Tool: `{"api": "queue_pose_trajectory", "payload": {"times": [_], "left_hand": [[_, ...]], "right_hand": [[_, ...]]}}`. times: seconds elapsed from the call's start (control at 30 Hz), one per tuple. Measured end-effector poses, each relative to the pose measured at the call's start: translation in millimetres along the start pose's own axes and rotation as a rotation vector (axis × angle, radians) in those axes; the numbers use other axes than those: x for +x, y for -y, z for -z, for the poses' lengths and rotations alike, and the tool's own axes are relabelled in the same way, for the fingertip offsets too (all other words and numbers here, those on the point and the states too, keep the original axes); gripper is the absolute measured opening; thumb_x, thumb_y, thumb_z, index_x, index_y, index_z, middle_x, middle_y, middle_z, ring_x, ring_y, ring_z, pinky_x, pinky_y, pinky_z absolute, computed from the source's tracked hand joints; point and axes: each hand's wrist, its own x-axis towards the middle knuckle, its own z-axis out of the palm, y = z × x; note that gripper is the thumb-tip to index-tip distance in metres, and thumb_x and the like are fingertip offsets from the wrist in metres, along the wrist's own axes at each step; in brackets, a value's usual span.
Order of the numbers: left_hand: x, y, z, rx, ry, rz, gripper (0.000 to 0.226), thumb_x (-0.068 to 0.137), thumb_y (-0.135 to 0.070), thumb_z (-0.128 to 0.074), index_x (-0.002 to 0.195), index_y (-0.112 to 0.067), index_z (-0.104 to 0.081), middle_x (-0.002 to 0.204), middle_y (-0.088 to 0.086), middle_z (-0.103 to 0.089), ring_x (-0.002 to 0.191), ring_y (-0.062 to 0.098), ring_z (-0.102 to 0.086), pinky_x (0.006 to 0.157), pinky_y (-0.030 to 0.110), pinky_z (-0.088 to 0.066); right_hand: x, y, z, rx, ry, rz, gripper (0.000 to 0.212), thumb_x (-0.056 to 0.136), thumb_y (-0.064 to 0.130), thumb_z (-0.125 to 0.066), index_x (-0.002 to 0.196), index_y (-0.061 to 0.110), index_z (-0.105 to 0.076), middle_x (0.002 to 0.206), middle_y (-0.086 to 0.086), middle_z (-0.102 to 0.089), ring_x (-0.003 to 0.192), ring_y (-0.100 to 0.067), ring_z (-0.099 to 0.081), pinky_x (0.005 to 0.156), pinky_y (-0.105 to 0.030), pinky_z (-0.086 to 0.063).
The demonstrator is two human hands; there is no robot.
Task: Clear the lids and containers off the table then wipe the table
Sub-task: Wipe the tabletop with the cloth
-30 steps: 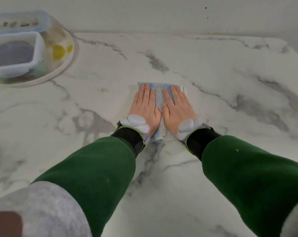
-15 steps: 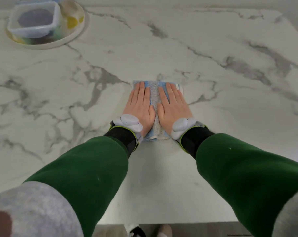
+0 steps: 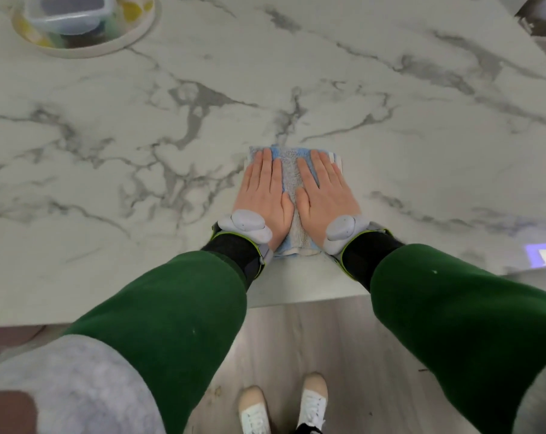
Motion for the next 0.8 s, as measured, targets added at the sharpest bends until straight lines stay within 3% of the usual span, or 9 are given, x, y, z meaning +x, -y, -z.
{"api": "queue_pose_trajectory", "payload": {"times": [0.43,0.8], "left_hand": [[-79.4,9.8,9.9,-0.03,0.03,0.022,0.06,0.1,-0.025,-0.024,0.151,-0.001,-0.004,0.16,0.016,0.004,0.15,0.026,0.005,0.123,0.033,0.003],[-93.9,75.4,20.4,-0.002,0.025,0.1,0.06,0.1,-0.026,-0.025,0.151,-0.001,-0.006,0.16,0.016,0.001,0.15,0.026,0.003,0.124,0.034,0.001]], "right_hand": [[-62.3,44.7,-14.6,0.016,-0.025,0.013,0.057,0.1,0.033,-0.021,0.151,0.009,-0.009,0.159,-0.014,-0.004,0.148,-0.024,0.0,0.122,-0.036,-0.001],[-35.4,109.3,-22.1,0.047,-0.018,0.105,0.057,0.099,0.03,-0.023,0.151,0.008,-0.013,0.159,-0.015,-0.006,0.148,-0.026,-0.001,0.122,-0.037,0.0]]}}
